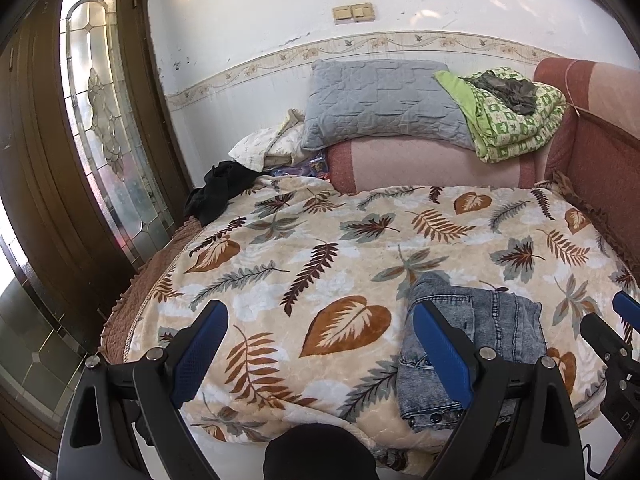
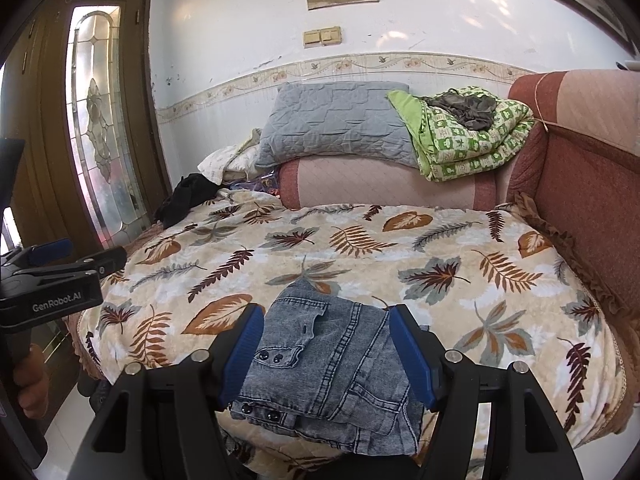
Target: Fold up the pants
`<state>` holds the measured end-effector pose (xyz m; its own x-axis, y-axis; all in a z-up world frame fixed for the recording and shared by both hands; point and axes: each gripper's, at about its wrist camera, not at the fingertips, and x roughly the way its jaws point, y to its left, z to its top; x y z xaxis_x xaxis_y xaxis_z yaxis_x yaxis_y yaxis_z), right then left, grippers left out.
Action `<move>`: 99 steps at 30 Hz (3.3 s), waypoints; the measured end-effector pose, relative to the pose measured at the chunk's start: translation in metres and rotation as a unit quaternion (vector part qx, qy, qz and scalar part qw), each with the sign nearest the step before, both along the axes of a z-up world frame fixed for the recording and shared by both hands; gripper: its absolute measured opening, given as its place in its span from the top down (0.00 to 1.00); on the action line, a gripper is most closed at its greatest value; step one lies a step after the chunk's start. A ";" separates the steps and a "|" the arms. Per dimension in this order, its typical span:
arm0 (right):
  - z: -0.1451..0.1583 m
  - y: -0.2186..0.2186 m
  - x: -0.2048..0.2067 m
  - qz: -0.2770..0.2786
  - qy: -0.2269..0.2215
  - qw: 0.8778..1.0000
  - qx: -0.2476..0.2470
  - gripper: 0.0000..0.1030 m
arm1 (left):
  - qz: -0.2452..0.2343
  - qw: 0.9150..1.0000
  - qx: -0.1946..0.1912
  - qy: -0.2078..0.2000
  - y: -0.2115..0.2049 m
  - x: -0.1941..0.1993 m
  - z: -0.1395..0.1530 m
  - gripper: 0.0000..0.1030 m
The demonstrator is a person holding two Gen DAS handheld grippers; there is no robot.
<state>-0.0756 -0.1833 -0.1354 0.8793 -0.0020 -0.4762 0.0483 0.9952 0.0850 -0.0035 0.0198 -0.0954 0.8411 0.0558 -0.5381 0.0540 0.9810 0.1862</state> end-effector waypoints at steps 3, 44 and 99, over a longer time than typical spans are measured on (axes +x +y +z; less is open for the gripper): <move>0.000 -0.007 0.000 -0.004 -0.002 1.000 0.006 0.33 | -0.010 1.000 0.007 0.002 -0.009 0.001 -0.001 0.09; -0.017 0.006 0.023 0.005 0.033 0.999 -0.006 0.33 | -0.011 0.999 -0.019 0.027 0.005 0.022 -0.022 0.09; -0.024 0.038 0.035 0.026 0.056 0.998 -0.034 0.33 | -0.011 0.999 -0.029 0.040 0.016 0.033 -0.034 0.09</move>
